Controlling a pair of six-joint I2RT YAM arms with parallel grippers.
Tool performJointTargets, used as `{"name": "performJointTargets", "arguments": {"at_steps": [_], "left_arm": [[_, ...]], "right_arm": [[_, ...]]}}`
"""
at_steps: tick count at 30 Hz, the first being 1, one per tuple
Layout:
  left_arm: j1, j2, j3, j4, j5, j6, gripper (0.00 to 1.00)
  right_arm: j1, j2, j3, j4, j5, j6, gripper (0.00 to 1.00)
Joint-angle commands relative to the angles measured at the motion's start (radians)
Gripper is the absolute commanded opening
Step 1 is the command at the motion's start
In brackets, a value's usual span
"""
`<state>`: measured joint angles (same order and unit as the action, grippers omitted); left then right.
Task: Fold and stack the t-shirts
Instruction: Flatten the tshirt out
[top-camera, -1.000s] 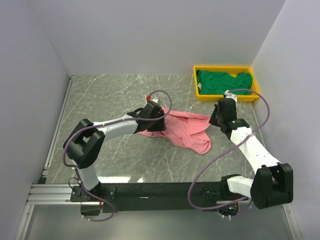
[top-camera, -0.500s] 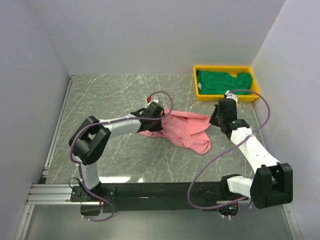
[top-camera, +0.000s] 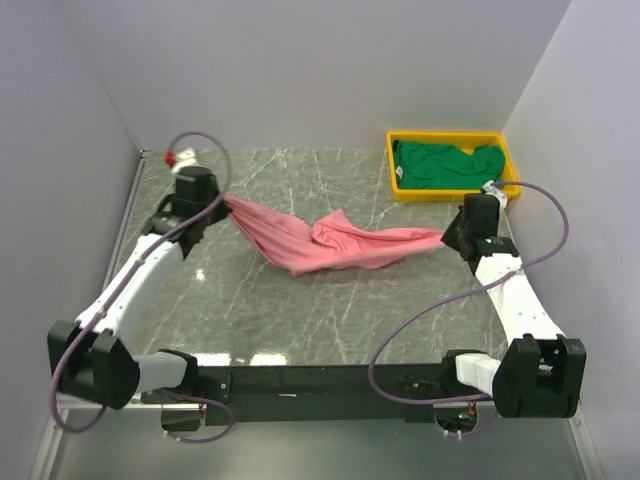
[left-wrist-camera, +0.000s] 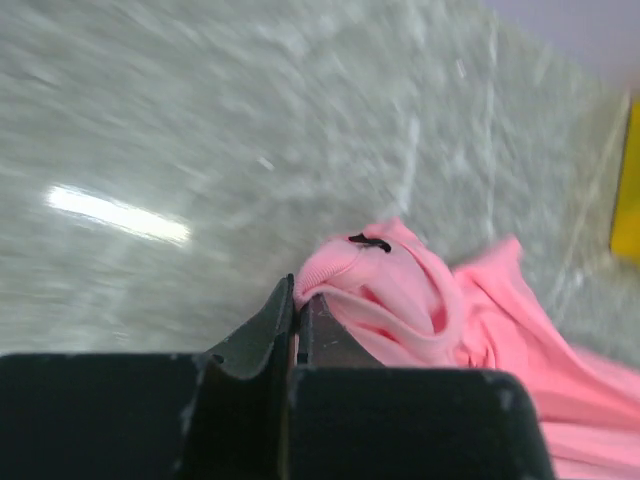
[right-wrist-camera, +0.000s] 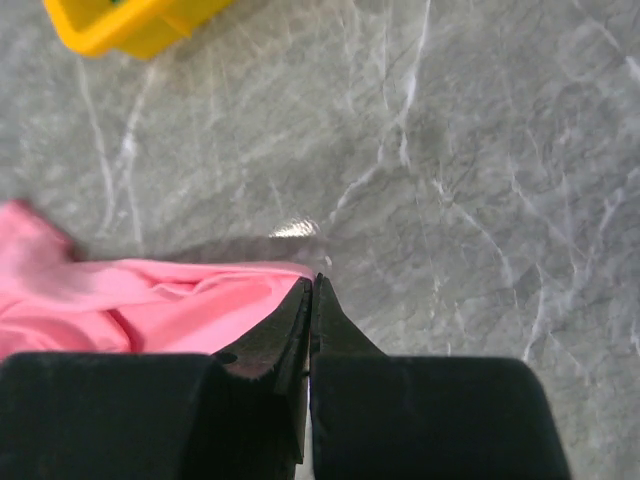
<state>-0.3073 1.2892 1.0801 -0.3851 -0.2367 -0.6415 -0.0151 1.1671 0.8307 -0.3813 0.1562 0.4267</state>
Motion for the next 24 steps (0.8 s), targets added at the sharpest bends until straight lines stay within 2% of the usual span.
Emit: {"name": "performJointTargets", "arguments": {"at_steps": [1, 6, 11, 16, 24], "left_arm": [[0.094, -0.085, 0.081, -0.078, -0.001, 0.11, 0.01], [0.244, -0.079, 0.308, -0.161, 0.036, 0.152, 0.01], [0.359, -0.11, 0.565, -0.228, 0.051, 0.178, 0.01], [0.37, -0.175, 0.725, -0.265, 0.013, 0.227, 0.01], [0.369, -0.301, 0.845, -0.334, -0.047, 0.264, 0.01]], "right_arm": [[-0.029, -0.063, 0.123, -0.001, -0.024, 0.015, 0.0], [-0.042, -0.096, 0.315, -0.041, -0.03, 0.036, 0.0], [-0.054, -0.188, 0.422, -0.021, -0.04, 0.053, 0.0], [-0.054, -0.309, 0.491, -0.01, -0.029, 0.014, 0.0], [-0.052, -0.489, 0.579, 0.009, 0.025, -0.057, 0.0]]}}
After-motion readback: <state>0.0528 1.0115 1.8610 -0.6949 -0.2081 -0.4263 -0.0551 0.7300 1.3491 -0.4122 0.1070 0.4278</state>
